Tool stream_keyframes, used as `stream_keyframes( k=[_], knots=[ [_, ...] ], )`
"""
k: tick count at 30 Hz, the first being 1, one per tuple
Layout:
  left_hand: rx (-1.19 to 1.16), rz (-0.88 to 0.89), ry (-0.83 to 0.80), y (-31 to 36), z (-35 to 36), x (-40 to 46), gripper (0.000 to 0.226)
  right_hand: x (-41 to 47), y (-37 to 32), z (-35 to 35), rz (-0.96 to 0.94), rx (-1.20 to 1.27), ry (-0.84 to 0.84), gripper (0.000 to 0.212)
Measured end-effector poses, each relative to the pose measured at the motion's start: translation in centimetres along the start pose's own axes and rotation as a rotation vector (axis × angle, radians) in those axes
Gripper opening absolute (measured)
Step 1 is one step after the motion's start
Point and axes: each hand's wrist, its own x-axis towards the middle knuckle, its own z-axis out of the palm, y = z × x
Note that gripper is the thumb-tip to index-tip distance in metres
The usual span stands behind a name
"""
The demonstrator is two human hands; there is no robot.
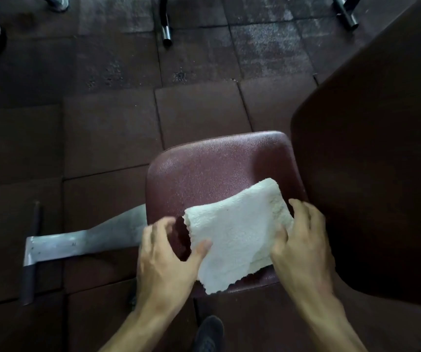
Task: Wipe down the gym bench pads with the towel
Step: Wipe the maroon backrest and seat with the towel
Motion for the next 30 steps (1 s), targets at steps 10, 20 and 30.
stream_keyframes(
  k=[10,20,30],
  knots=[
    [0.432,0.296,-0.619,3.8,-2.1,8.2,0.032,9.0,-4.3,-1.8,-0.440,-0.480,-0.568,0.027],
    [-0.062,0.414,-0.551,6.8,-6.2,7.6,0.034,7.0,-3.3,-10.1,-0.355,0.309,-0.420,0.026],
    [-0.438,0.402,-0.743,7.7,-9.5,5.2,0.021,2.9,-2.9,-13.1,-0.425,0.364,-0.402,0.022]
  ],
)
